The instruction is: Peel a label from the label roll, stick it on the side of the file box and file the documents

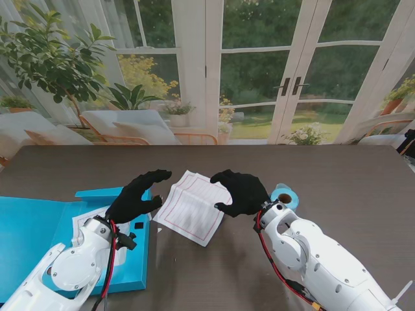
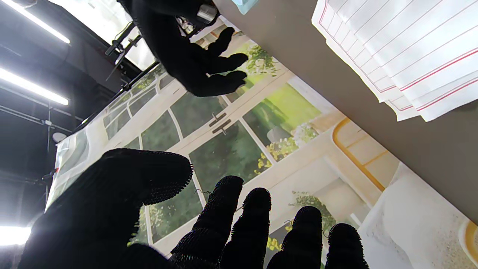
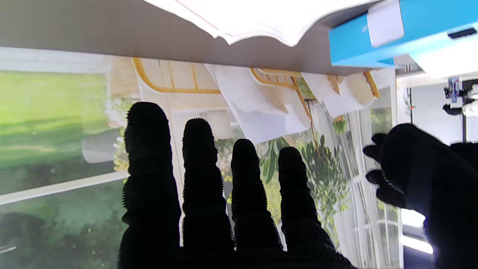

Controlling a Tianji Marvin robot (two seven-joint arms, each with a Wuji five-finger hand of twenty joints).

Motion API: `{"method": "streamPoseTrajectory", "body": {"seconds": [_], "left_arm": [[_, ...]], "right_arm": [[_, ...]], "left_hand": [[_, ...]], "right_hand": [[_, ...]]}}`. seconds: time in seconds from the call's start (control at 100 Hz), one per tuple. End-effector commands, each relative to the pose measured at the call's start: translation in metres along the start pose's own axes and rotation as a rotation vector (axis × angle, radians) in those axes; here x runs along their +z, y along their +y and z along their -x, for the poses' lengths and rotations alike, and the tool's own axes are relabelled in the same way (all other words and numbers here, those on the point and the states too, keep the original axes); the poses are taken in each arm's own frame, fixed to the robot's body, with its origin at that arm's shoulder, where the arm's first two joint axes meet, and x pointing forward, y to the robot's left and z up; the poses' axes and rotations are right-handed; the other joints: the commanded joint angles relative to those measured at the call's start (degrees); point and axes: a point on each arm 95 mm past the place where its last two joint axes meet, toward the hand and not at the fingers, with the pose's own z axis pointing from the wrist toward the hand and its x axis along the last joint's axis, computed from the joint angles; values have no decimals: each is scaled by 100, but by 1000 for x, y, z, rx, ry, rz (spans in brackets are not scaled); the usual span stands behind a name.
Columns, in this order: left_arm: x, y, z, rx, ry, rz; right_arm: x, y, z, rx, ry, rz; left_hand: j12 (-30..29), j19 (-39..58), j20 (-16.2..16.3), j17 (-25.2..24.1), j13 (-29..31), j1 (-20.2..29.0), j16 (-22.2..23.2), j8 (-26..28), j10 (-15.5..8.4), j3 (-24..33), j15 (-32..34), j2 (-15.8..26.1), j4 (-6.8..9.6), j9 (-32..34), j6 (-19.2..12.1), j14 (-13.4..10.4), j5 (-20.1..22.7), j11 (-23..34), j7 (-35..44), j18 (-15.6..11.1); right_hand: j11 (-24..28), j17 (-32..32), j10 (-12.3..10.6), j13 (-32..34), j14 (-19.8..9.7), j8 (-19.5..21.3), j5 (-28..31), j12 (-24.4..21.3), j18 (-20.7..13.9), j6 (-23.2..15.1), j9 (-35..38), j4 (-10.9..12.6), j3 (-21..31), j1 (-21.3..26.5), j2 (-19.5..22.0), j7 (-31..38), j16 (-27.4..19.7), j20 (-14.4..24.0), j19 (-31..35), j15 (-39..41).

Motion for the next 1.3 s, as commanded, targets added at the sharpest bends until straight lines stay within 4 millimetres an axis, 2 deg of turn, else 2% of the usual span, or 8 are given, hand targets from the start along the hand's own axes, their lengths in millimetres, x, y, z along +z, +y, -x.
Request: {"method": "streamPoseTrajectory", "body": {"seconds": [0.0, 0.1, 0.27, 0.47, 0.72, 1.29], "left_arm": [[0, 5, -1, -9, -1, 18], [-1, 5, -1, -12, -1, 15], [-4, 5, -2, -10, -10, 23], [-6, 5, -4, -11, -19, 21], [-8, 4, -5, -11, -17, 15], [-7, 7, -4, -31, -25, 35]], "right_arm": [[1, -6, 4, -15, -10, -45], [3, -14, 8, -33, -16, -90], [7, -26, 13, -108, -1, -159], [12, -35, 13, -194, 21, -199], [19, -49, 14, -263, 13, -223], [31, -77, 23, -317, -19, -258]], "left_hand": [[-42, -154, -65, -36, -133, -77, -58, -42, -144, 76, -81, -113, -27, -68, -32, -130, 23, 29, -64, -215], [-42, -161, -68, -40, -124, -72, -60, -37, -141, 71, -80, -100, -25, -56, -22, -126, 56, 31, -53, -212], [-41, -165, -68, -44, -123, -73, -63, -36, -123, 60, -81, -75, -27, -44, -15, -132, 57, 30, -56, -207], [-29, -169, -68, -53, -101, -63, -62, -25, -79, 61, -74, -72, -21, 12, 6, -105, 108, 40, -40, -197], [-16, -168, -66, -44, -75, -67, -61, -19, -62, 57, -70, -53, -14, 55, 24, -99, 130, 35, -41, -184], [3, -170, -67, -42, -51, -54, -61, -2, -17, 49, -67, 15, -18, 106, 49, -78, 182, 28, -36, -181]], "right_hand": [[18, -2350, 148, -241, -46, 3, 5, 3, -158, -81, -303, 30, -10, -82, -259, -66, 15, 83, 43, -39], [41, -2423, 130, -373, -52, -6, -24, 1, -194, -103, -444, -35, 201, 25, -612, -81, 0, 95, 13, -47], [80, -2554, 58, -644, -101, -30, -90, -18, -337, -160, -665, -213, 738, 239, -1584, -107, -48, 105, -27, -72], [102, -2643, -44, -767, -154, -37, 27, -28, -445, -279, -672, -298, 957, 358, -2129, -114, -75, 95, -9, -50], [163, -2689, -72, -806, -175, -34, 44, 11, -480, -251, -678, -342, 1016, 333, -2272, -126, -85, 77, 36, 0], [270, -2673, -89, -771, -175, -15, -239, 30, -493, -367, -720, -304, 1003, 530, -2048, -80, -100, 19, 161, 125]]}}
